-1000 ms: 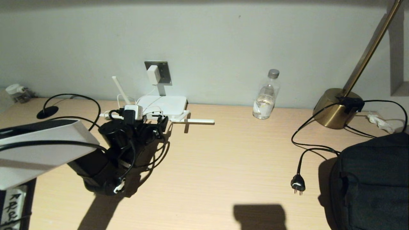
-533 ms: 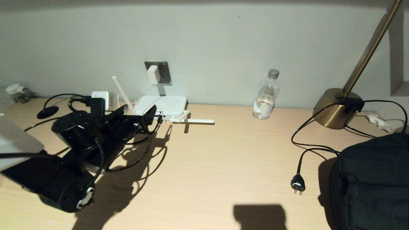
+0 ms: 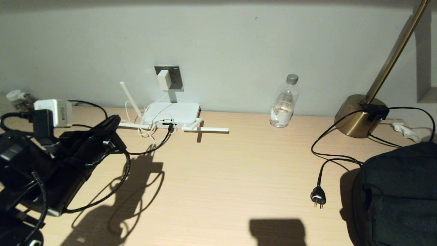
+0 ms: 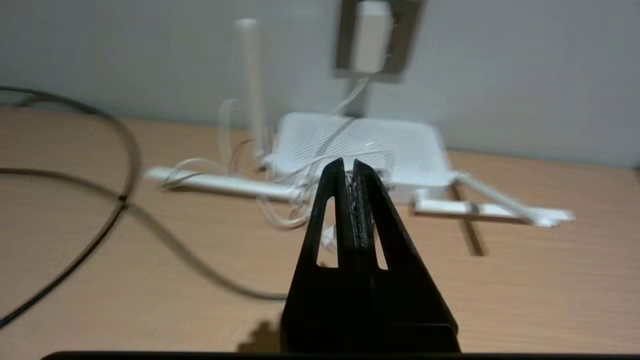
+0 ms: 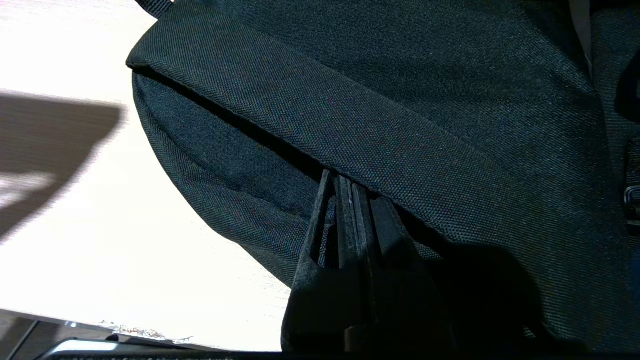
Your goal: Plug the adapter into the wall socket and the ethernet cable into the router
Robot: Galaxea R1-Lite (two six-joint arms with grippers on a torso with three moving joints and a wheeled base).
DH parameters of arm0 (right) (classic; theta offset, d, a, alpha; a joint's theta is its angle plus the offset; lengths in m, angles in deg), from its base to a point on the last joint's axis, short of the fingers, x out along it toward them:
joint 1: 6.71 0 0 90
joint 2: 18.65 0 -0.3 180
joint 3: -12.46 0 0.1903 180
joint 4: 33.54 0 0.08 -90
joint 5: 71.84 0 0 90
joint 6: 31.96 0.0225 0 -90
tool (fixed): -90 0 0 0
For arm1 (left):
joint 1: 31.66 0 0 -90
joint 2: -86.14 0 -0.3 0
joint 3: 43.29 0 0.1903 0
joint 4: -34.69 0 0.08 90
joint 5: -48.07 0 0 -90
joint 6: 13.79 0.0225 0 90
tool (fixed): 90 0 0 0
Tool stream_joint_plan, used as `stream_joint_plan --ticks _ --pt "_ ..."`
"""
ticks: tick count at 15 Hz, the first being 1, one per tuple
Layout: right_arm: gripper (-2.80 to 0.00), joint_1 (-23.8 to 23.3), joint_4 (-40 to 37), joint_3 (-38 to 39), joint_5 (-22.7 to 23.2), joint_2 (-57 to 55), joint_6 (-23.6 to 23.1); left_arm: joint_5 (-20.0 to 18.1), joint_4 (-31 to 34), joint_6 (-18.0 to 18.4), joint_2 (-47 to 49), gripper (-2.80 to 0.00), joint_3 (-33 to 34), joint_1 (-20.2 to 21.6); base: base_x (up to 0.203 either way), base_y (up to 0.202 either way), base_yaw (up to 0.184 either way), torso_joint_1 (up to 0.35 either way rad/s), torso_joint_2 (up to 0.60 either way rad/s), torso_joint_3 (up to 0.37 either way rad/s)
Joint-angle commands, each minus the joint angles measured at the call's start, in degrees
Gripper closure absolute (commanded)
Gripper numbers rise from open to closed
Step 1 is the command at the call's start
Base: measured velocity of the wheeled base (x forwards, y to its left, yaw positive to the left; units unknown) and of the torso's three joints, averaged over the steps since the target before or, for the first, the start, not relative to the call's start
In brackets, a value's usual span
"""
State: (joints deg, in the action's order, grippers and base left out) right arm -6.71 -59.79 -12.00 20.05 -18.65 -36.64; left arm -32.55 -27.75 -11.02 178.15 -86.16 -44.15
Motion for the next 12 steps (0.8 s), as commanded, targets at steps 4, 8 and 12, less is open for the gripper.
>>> stream_joint_plan --ticks 4,8,12 --pt "0.00 0.00 -0.02 -0.01 0.04 -0.01 -0.06 11.17 3.78 0.04 -6.96 0.00 3.64 6.04 0.000 0.000 0.000 0.000 0.00 0.000" --pt "0.00 0.00 -0.02 -0.04 0.04 -0.09 -0.06 10.93 4.48 0.18 -16.25 0.00 13.21 10.39 0.000 0.000 0.000 0.000 0.00 0.000" --pt "0.00 0.00 -0.02 0.00 0.04 -0.09 -0.06 8.48 15.10 2.12 -33.20 0.00 18.79 10.73 0.000 0.000 0.000 0.000 0.00 0.000"
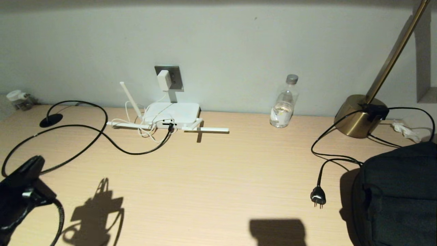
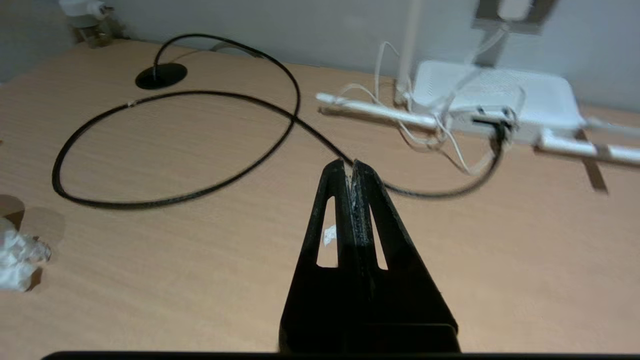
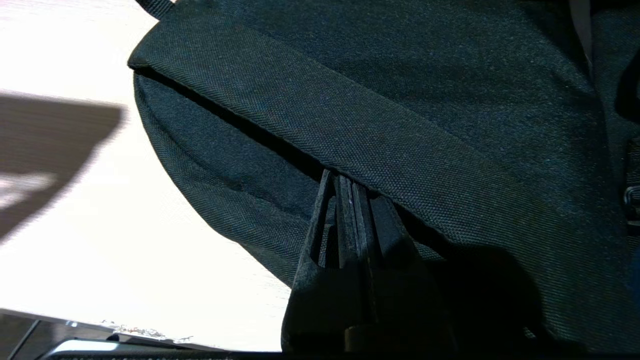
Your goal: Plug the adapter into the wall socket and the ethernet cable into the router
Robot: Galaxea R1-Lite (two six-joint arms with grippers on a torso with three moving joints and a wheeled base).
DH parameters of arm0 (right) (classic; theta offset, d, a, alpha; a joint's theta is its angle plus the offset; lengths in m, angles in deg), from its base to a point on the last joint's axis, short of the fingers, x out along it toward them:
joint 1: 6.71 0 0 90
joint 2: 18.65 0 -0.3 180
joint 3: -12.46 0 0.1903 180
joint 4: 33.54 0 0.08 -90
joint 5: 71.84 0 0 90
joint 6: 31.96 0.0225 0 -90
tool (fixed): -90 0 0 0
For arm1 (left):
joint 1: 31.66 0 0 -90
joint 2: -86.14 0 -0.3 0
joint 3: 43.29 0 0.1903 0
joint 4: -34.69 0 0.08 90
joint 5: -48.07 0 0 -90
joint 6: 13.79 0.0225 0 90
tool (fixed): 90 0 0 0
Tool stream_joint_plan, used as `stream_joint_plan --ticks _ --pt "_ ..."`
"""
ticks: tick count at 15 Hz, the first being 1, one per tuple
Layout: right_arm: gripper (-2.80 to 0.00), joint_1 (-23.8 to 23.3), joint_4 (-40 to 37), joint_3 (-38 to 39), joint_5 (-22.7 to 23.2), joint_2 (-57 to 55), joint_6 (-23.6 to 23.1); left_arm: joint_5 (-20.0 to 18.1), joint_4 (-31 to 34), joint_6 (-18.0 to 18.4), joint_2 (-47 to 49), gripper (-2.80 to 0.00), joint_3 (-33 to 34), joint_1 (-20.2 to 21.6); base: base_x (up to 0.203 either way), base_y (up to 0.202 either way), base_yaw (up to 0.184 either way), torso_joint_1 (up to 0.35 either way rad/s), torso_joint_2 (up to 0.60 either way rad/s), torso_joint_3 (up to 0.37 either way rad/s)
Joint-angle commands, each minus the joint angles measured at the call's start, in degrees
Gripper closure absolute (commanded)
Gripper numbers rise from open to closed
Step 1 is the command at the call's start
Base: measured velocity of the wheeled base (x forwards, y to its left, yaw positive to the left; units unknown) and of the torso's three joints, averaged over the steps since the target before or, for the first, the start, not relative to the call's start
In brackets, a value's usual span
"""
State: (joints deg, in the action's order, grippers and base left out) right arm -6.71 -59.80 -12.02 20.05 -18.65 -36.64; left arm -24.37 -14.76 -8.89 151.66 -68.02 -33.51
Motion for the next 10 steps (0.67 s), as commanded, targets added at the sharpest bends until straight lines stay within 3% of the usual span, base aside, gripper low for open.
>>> stream_joint_plan --ticks 1,6,8,10 --pt "0.00 0.00 -0.01 -0.02 0.04 -0.09 -0.06 -1.01 10.11 0.10 -12.95 0.00 0.75 0.09 0.000 0.000 0.000 0.000 0.00 0.000" --pt "0.00 0.00 0.63 0.33 0.03 0.00 0.20 -12.74 56.79 0.15 -48.97 0.00 1.02 0.19 0.000 0.000 0.000 0.000 0.00 0.000" --pt "0.00 0.00 0.87 0.42 -0.05 -0.04 1.04 -16.83 66.89 0.24 -59.22 0.00 1.03 0.91 0.000 0.000 0.000 0.000 0.00 0.000" --pt "0.00 0.00 0.87 0.42 -0.14 -0.09 1.78 -18.35 70.18 0.49 -65.64 0.00 1.19 1.29 0.000 0.000 0.000 0.000 0.00 0.000"
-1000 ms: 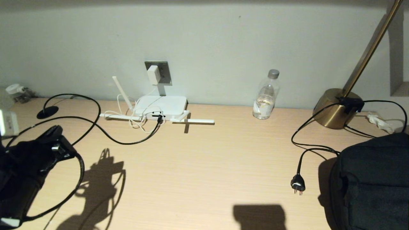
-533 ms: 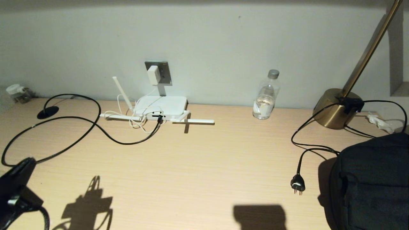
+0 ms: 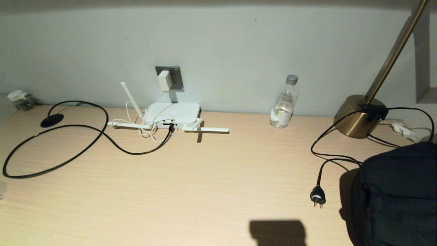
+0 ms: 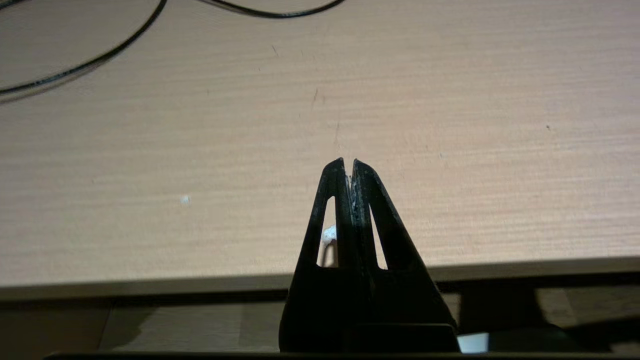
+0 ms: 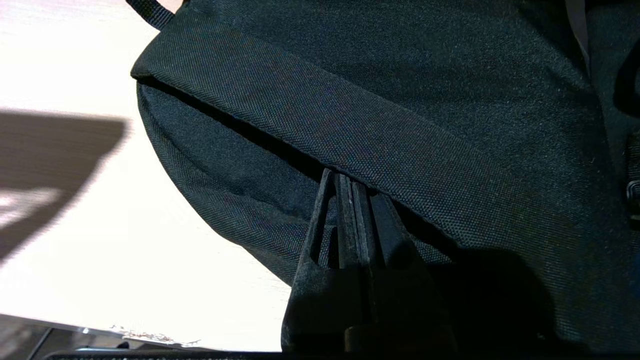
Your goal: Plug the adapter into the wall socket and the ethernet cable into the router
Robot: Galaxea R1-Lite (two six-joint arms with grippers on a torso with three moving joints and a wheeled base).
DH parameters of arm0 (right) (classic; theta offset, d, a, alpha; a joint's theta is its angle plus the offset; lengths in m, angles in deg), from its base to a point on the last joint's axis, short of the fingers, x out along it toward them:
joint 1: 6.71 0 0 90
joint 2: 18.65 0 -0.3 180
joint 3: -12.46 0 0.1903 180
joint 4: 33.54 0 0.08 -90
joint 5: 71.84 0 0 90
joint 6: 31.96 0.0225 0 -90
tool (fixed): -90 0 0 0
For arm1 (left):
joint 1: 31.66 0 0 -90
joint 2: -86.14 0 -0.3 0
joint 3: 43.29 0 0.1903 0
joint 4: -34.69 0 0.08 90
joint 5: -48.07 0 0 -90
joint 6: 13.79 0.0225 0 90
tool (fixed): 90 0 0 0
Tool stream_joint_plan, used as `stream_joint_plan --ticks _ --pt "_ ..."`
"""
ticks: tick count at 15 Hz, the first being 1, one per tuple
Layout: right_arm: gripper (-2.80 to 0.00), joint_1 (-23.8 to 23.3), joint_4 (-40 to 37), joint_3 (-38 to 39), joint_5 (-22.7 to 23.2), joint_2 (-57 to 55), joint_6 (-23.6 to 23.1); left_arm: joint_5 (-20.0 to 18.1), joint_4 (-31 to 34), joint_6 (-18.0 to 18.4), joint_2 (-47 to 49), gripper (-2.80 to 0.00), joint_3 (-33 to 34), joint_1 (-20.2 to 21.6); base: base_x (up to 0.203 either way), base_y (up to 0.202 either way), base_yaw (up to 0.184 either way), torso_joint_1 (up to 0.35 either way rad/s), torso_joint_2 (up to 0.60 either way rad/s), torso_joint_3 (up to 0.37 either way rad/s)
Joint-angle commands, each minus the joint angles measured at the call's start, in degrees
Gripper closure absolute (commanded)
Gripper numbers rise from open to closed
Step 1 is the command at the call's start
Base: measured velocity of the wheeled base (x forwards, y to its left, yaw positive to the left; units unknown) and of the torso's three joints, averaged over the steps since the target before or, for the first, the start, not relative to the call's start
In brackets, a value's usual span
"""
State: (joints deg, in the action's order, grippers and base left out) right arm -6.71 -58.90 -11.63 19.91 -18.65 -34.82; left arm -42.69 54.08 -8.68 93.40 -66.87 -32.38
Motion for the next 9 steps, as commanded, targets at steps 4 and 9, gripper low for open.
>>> stream_joint_plan --ticks 4,9 --pt "0.00 0.00 -0.03 -0.01 0.01 0.00 0.31 0.83 3.88 -3.87 -7.26 0.00 0.22 0.54 0.000 0.000 0.000 0.000 0.00 0.000" --pt "0.00 0.00 -0.03 0.03 0.01 -0.02 0.31 0.85 3.81 -3.97 -7.26 0.00 0.22 0.54 0.000 0.000 0.000 0.000 0.00 0.000"
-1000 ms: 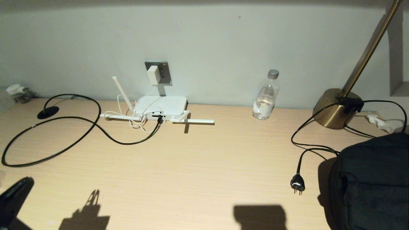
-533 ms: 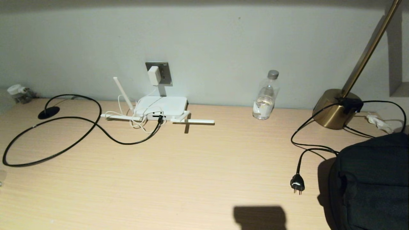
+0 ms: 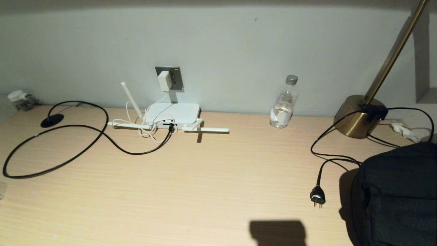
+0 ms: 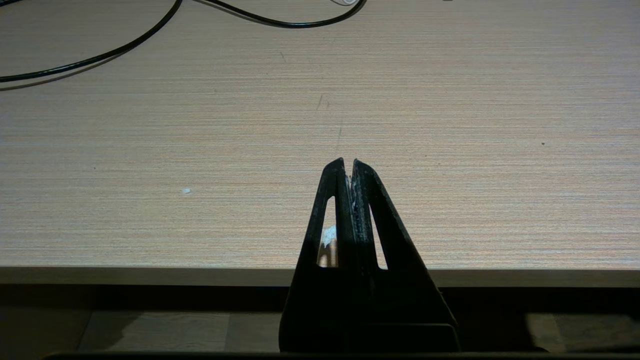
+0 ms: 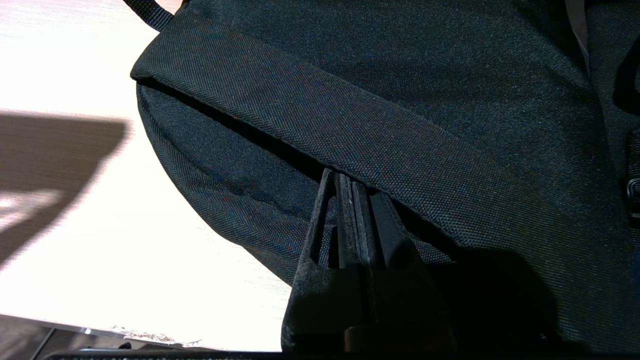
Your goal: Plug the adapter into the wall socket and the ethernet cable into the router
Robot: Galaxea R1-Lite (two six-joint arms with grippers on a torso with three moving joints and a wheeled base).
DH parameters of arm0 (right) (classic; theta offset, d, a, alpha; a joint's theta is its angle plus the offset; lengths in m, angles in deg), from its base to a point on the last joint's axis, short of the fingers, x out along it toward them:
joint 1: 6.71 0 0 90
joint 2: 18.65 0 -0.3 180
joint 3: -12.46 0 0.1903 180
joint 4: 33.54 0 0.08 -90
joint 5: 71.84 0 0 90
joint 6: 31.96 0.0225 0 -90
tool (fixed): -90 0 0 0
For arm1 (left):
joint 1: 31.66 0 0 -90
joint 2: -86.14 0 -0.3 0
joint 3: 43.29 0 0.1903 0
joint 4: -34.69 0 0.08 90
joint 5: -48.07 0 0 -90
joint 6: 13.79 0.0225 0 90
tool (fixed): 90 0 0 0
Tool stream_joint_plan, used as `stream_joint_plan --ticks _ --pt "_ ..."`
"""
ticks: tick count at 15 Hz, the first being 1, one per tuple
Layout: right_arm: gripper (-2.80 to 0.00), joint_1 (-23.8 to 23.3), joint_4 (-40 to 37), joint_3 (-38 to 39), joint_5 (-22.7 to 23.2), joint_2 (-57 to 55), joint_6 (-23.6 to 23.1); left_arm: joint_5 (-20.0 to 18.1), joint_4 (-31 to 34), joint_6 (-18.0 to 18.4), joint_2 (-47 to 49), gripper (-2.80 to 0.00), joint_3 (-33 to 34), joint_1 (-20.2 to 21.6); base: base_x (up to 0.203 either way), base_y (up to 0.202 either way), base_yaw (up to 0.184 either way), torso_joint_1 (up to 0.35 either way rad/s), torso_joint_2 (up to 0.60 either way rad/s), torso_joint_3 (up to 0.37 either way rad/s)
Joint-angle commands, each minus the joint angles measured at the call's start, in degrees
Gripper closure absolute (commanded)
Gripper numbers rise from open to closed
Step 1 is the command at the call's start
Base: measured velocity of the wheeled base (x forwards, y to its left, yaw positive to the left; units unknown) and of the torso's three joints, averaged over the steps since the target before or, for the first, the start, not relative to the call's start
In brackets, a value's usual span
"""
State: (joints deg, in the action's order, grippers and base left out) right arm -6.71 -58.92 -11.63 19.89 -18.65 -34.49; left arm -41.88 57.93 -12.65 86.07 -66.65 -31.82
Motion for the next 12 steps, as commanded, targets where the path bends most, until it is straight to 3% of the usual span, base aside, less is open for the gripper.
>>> stream_joint_plan --ticks 1,12 --pt "0.00 0.00 -0.01 -0.01 0.03 0.00 -0.01 0.04 -0.04 0.00 0.07 0.00 0.00 -0.02 0.000 0.000 0.000 0.000 0.00 0.000" --pt "0.00 0.00 2.01 0.73 -0.06 0.00 -0.24 0.04 -0.13 0.00 0.07 0.00 0.00 0.07 0.000 0.000 0.000 0.000 0.00 0.000"
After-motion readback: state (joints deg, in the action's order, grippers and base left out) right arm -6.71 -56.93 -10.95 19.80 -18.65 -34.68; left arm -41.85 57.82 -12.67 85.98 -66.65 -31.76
